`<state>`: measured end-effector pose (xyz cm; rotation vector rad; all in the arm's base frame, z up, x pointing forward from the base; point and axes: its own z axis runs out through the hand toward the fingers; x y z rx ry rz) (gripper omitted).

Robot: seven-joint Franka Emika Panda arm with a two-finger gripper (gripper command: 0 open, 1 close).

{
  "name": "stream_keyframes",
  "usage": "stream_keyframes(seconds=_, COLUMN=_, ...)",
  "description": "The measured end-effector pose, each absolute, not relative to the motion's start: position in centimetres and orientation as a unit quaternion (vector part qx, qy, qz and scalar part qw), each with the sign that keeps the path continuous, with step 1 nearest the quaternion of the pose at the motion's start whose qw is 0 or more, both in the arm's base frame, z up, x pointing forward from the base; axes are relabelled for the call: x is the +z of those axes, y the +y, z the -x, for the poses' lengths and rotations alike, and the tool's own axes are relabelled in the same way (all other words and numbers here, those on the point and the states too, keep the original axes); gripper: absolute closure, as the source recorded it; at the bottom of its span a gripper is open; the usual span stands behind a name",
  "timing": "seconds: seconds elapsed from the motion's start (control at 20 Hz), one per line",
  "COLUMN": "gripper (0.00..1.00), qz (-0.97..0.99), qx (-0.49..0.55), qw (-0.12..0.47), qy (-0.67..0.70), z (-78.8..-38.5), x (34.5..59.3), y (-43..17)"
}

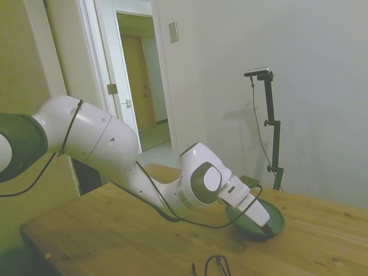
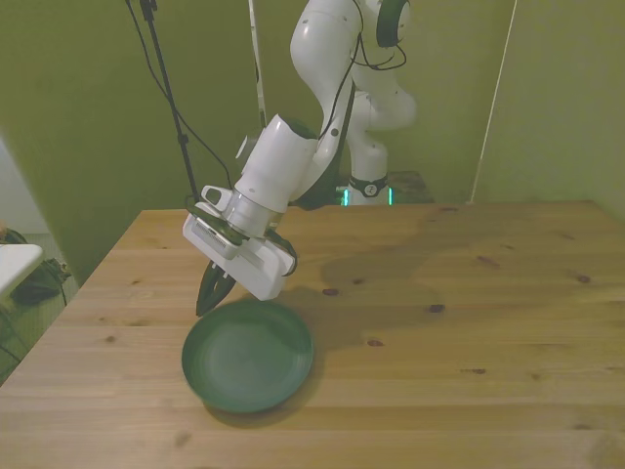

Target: Unload the plate

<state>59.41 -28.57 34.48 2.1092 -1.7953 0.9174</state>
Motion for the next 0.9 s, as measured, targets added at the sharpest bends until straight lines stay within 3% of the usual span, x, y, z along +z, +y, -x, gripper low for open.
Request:
stream_keyframes(seconds=0.25, gripper=1.00, qz=-0.716, qx=0.329, qw=0.102, qy=-0.607, z=-59.7, x=37.1, y=-28.2)
stream_keyframes(seconds=0.9, gripper=1.00, qz=-0.797, qx=0.321, qw=0.044, qy=-0.509, z=-57.9, x=50.1, y=-15.0)
